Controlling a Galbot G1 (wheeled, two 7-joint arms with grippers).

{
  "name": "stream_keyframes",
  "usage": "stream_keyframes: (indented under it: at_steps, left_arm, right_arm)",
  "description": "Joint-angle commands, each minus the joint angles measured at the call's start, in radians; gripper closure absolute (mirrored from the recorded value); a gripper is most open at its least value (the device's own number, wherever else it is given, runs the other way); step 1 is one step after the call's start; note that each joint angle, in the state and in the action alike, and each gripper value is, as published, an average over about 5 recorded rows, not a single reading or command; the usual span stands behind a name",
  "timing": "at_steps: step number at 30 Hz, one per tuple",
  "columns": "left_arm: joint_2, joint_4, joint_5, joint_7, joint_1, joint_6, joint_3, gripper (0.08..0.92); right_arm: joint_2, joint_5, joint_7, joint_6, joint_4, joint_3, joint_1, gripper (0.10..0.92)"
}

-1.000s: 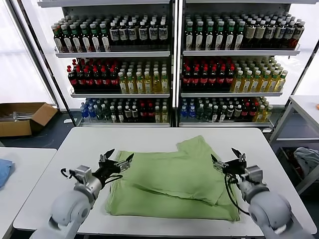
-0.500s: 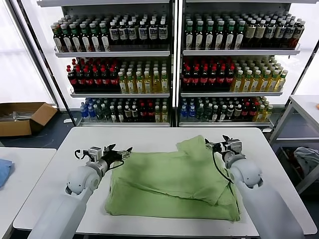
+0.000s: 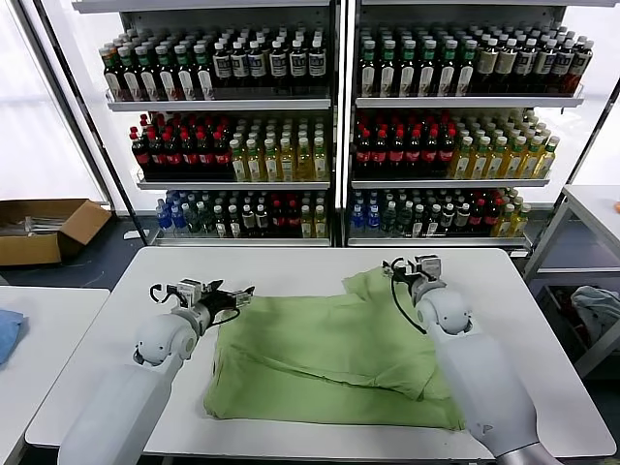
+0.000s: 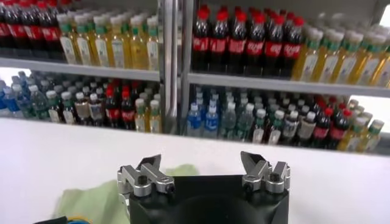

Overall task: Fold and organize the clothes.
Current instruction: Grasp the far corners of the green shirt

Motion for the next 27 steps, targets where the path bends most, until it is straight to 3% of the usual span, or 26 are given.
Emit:
stream_keyframes:
  at_steps: [1,19,23,27]
  left_arm:
    - [-0.007,0.036,0.006,0.002,-0.018,0.004,0.011,0.177]
    - [-0.009,0.06,0.009,0.007,0.015,0.004,0.008,0.196]
    - [-0.01,0.063,0.012,0.01,0.029,0.004,0.007,0.289]
    - [-0.016,0.061,0.018,0.015,0.044,0.004,0.008,0.411]
  right_arm:
    - [0.047,-0.013,0.0,0.004,-0.092,-0.007,0.036,0.203]
    - [0.067,-0.047,0.0,0.006,-0.113,0.004,0.019,0.203]
    - [0.068,-0.047,0.002,0.002,-0.103,0.008,0.009,0.239]
    - [0.069,-0.051,0.008,0.003,-0.093,0.01,-0.009,0.351]
